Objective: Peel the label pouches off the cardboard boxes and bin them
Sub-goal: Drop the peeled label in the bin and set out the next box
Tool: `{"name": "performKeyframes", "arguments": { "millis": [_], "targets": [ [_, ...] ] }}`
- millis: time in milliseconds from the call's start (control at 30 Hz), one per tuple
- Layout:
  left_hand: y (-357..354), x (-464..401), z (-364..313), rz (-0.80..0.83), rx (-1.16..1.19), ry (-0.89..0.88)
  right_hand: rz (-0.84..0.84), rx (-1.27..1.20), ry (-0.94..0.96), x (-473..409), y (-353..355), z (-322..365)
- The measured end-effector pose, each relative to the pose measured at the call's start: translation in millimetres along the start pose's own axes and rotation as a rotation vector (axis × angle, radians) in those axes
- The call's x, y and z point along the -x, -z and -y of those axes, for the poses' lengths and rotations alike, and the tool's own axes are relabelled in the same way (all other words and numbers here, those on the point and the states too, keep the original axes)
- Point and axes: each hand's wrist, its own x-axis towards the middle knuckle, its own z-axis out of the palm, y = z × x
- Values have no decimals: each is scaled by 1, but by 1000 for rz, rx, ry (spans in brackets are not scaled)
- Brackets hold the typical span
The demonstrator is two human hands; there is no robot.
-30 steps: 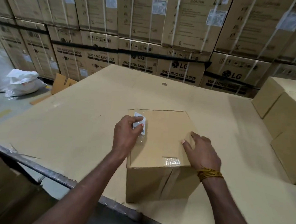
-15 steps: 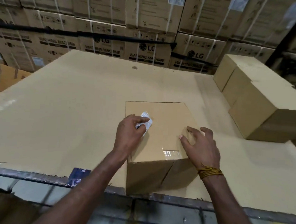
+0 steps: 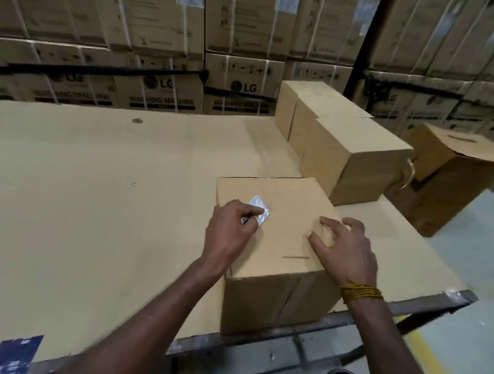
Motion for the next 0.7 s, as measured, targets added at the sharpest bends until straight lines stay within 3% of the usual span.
{"name": "performKeyframes", "arguments": {
  "millis": [333,700],
  "targets": [
    [-183,-68,-94,70,135,12,-46,85,-108,-112,57,-154],
    [-323,-146,-150,27,102,28,-58,101,-91,-240,82,-254]
  ]
}}
